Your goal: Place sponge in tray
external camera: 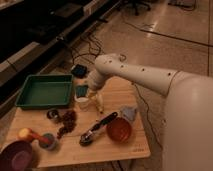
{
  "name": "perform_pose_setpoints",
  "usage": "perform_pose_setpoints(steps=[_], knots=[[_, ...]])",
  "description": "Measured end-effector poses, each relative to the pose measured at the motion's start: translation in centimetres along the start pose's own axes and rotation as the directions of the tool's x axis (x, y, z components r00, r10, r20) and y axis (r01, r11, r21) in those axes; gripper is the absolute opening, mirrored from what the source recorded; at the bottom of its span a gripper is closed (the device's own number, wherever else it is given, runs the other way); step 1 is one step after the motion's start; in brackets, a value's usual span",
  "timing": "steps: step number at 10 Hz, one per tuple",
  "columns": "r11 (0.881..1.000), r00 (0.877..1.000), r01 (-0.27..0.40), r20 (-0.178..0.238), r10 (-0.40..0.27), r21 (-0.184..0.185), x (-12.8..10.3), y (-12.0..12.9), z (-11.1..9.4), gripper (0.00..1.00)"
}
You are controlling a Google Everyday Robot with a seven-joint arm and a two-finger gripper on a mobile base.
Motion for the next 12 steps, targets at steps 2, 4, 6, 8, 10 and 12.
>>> perform_pose_setpoints(steps=[2,4,6,8,10,12], knots=[[1.000,1.000,0.009,0.012,-0.009,0.012,-0.2,0.1,0.2,0.18],[0.993,0.983,0.104,0.144,-0.113,0.063,1.1,0.4,1.0,0.18],[0.980,0.953,0.176,0.234,-0.193,0.095,1.8,0.5,1.4,0.18],[0.953,0.918,0.269,0.263,-0.297,0.138,3.2,0.0,1.6,0.18],[0.902,0.859,0.403,0.277,-0.431,0.155,6.1,-0.5,1.6,0.18],[0.862,0.818,0.485,0.274,-0.506,0.145,8.1,-0.1,1.6,0.18]])
